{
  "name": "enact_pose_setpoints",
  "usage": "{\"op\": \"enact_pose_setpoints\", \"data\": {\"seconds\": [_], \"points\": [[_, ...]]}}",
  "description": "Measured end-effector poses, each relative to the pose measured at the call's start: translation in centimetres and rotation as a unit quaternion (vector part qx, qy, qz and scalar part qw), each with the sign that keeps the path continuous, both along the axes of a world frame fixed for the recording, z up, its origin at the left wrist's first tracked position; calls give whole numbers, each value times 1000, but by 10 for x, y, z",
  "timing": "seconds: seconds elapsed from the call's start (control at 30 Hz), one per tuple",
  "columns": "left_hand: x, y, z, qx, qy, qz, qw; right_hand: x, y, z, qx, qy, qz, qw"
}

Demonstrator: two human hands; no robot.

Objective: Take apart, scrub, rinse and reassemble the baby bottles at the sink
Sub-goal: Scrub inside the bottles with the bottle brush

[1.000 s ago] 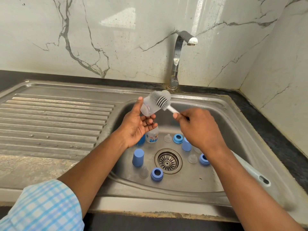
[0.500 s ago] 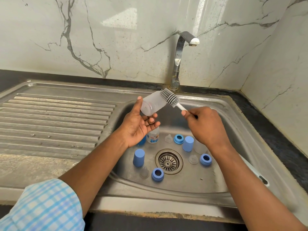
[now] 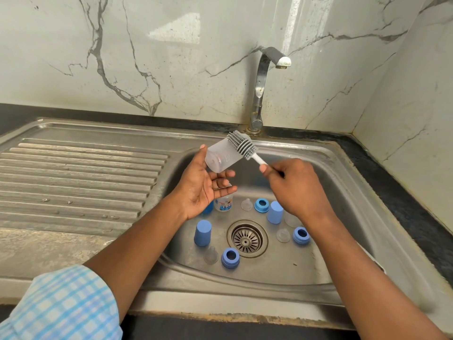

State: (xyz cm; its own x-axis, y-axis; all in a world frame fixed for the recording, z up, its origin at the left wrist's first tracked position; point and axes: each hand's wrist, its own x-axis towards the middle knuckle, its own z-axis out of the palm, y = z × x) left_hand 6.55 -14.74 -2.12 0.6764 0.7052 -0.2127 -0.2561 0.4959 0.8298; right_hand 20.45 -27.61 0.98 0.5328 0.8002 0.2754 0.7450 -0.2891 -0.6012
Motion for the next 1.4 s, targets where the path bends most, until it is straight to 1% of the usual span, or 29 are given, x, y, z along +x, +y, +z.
{"op": "enact_pose_setpoints", "data": {"seconds": [0.1,0.17,0.27,0.33,0.43,0.5,0.6,0.63,0.67,0.73,0.8,0.83,0.9,1.0,1.03,1.1,1.17,1.23,1.27,1.3,1.4], "points": [[-4,2,1,10,-4,14,1000,-8,1,2,0,-5,21,1000],[-5,1,2,30,-6,28,999,-9,0,3,0,-7,19,1000],[-2,-2,2,64,13,46,997,-3,-1,3,6,4,9,1000],[-1,-1,1,68,19,67,995,-4,-1,3,-6,7,22,1000],[-2,1,1,65,20,96,993,-12,0,4,-36,-17,50,998],[-2,2,1,68,21,101,992,-12,2,4,-30,-35,30,999],[0,0,0,79,25,89,993,0,3,2,14,-44,-44,998],[1,-1,0,81,27,85,993,3,2,2,21,-39,-52,998],[1,-1,0,79,28,84,993,4,1,1,22,-31,-45,998],[1,-1,-1,65,23,87,994,-2,-1,1,5,-21,7,1000],[0,0,0,49,19,93,994,-14,-1,1,-22,-31,66,997],[0,0,1,41,17,96,994,-18,0,2,-32,-41,79,996],[-1,1,2,27,14,97,995,-17,3,2,-29,-53,59,996],[-1,0,3,12,14,84,996,-1,4,2,13,-59,-39,997],[1,-1,3,9,19,80,997,4,3,1,21,-53,-56,997],[3,-3,2,-1,23,76,997,7,2,-1,17,-32,-41,999],[2,-2,2,-10,15,86,996,-1,0,0,-1,-19,21,1000],[0,0,2,-17,4,93,996,-9,0,2,-31,-25,74,996],[-1,1,3,-20,0,93,995,-10,0,4,-38,-31,79,996],[-2,2,4,-25,-3,92,995,-8,1,5,-33,-36,67,997],[-1,1,6,-30,-2,72,997,6,-2,6,9,-46,-18,999]]}}
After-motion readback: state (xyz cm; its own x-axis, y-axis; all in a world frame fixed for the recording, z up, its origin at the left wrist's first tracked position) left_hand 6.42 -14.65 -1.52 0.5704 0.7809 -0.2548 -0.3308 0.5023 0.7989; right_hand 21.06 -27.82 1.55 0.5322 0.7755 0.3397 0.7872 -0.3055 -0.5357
